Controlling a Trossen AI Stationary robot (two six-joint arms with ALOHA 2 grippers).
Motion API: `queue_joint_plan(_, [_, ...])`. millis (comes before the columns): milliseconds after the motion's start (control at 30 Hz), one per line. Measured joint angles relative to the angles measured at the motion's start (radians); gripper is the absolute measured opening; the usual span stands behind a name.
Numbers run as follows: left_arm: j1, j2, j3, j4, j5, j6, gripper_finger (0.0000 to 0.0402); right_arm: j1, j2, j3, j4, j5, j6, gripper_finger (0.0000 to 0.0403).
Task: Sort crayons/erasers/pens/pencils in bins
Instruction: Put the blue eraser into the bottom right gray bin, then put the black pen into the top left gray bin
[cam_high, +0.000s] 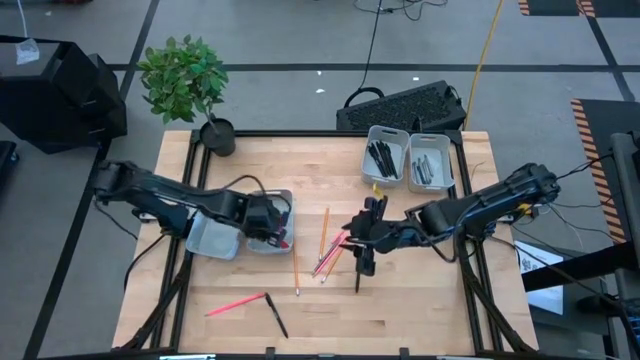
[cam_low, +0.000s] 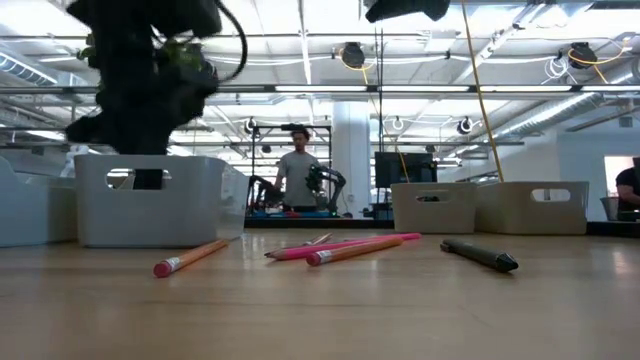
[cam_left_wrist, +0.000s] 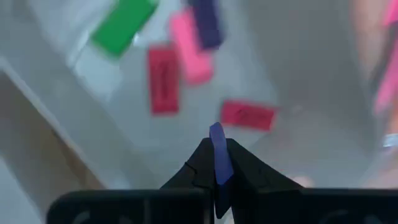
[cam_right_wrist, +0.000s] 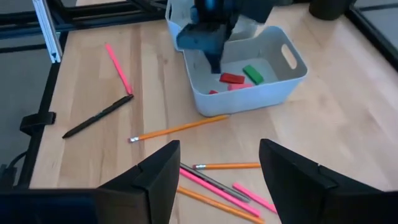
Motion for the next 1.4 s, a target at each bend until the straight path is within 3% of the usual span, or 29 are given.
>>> queue_joint_plan(133, [0.005,0.085,-0.001,0.023,0.057,-0.063,0.0032,0.012,0.000,-0.043,0.066,-0.003,0.007,0.0210])
queue_joint_plan(267, [0.005,0.136,-0.001,0.057,0.093,-0.068,0.0056,0.018,0.000,-0.078,0.114,-0.069,0.004,0.0210])
queue_joint_plan(600, [0.007,0.115,-0.001,0.077,0.101,-0.024,0.0153,0.045,0.000,-0.174,0.165,-0.099,0.041,0.0210])
queue_joint_plan(767, [-0.007,-0.010,-0.001,0.095,0.078,-0.022,0.0188,0.077,0.000,-0.190,0.166,-0.097,0.014,0.0210])
queue_joint_plan(1000, [-0.042,-0.256,0.000,0.200,-0.128,0.042,0.0186,0.122,0.028,-0.183,0.173,-0.110,0.004,0.0210])
queue_joint_plan(1200, [-0.073,-0.408,0.000,0.376,-0.230,0.195,0.0177,0.142,0.152,-0.066,0.139,-0.247,-0.089,0.0210])
queue_joint_plan(1400, [-0.103,-0.479,0.000,0.515,-0.244,0.342,0.0177,0.130,0.260,0.009,0.044,-0.421,-0.316,0.0210])
